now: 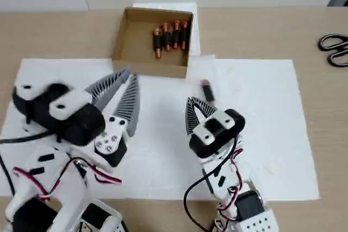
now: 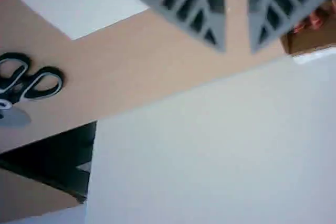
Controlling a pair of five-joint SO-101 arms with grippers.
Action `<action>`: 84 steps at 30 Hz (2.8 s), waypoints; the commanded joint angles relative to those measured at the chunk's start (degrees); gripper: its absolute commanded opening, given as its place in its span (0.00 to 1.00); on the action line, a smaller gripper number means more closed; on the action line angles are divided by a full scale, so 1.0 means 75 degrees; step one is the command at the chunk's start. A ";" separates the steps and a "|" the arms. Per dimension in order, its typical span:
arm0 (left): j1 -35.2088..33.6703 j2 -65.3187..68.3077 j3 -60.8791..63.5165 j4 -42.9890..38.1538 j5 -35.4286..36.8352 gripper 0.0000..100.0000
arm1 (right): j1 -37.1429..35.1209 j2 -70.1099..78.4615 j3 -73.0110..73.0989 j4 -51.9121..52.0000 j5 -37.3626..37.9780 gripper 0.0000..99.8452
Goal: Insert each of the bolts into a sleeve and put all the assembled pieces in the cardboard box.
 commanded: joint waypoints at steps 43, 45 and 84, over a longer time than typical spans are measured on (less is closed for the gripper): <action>-0.2098 0.2895 -0.0522 -0.0234 0.2133 0.01 | 0.7473 0.8246 -0.4478 0.5081 -0.3727 0.20; -0.2110 0.2895 -0.0522 -0.0234 0.2133 0.01 | 0.7484 0.8586 -0.4759 0.5820 -0.3739 0.25; -0.2379 0.0703 0.1260 0.0270 0.0809 0.01 | 0.5327 0.6066 -0.5720 0.5796 -0.3704 0.09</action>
